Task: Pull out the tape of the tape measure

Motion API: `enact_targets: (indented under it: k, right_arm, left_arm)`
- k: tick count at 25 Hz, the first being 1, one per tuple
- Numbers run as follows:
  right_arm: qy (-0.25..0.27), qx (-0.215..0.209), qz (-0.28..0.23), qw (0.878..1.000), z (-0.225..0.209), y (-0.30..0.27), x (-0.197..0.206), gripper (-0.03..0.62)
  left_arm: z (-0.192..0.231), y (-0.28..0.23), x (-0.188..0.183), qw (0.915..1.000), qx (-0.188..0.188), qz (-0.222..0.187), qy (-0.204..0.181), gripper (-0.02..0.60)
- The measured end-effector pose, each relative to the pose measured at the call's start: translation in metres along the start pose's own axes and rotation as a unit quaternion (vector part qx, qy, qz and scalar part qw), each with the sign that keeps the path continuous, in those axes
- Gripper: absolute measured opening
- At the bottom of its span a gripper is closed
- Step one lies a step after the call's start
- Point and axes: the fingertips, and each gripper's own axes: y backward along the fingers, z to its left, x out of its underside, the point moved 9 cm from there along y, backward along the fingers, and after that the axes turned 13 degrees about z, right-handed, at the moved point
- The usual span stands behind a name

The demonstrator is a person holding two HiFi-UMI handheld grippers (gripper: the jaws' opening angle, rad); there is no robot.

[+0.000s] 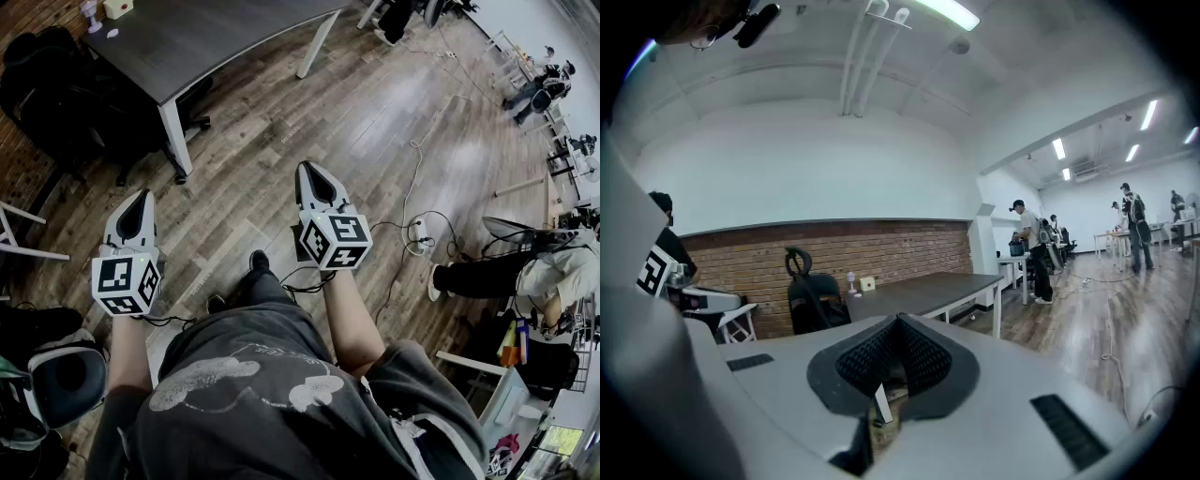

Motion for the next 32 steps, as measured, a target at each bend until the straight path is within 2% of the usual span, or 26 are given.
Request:
enact_targets:
  k: [5, 9, 17, 21, 25, 26, 28, 29, 30, 31, 32]
  right_arm:
    - [0.007, 0.001, -0.003, 1.0, -0.004, 0.016, -0.001, 0.029]
    - [0.004, 0.021, -0.01, 1.0, -0.006, 0.026, -0.005, 0.029]
    - [-0.016, 0.059, 0.004, 0.998, 0.012, 0.043, 0.019, 0.029]
    - [-0.028, 0.059, 0.005, 0.998, 0.026, 0.04, 0.029, 0.029]
    - [-0.015, 0.055, -0.005, 0.998, 0.038, 0.025, 0.017, 0.037]
    - [-0.015, 0.046, -0.004, 0.999, 0.041, 0.017, 0.01, 0.052]
    - [-0.019, 0.026, 0.007, 0.999, 0.048, -0.003, -0.001, 0.274]
    - [-0.019, 0.019, 0.014, 1.0, 0.051, -0.012, -0.004, 0.288]
    - [-0.015, 0.015, 0.02, 1.0, 0.053, -0.021, -0.006, 0.297]
    - [-0.009, 0.015, 0.025, 1.0, 0.054, -0.028, -0.007, 0.307]
    - [-0.005, 0.015, 0.028, 0.999, 0.052, -0.035, -0.007, 0.313]
  left_arm:
    - [-0.012, 0.003, 0.0, 1.0, 0.006, -0.005, 0.004, 0.008]
    - [-0.014, 0.003, 0.002, 0.9995, 0.029, -0.004, -0.004, 0.008]
    - [-0.002, 0.007, 0.028, 0.9984, 0.056, 0.004, 0.008, 0.008]
    - [0.009, 0.009, 0.037, 0.998, 0.06, 0.005, 0.018, 0.009]
    - [0.026, 0.008, 0.029, 0.9984, 0.055, 0.003, 0.01, 0.009]
    - [0.032, 0.007, 0.024, 0.9987, 0.05, 0.001, 0.008, 0.009]
    - [0.048, 0.003, 0.016, 0.9992, 0.038, -0.01, 0.008, 0.009]
    - [0.054, 0.0, 0.012, 0.9991, 0.036, -0.023, 0.009, 0.013]
    - [0.06, -0.003, 0.01, 0.9985, 0.038, -0.038, 0.009, 0.07]
    - [0.063, -0.007, 0.008, 0.9977, 0.042, -0.052, 0.009, 0.214]
    - [0.064, -0.012, 0.007, 0.9973, 0.044, -0.058, 0.009, 0.289]
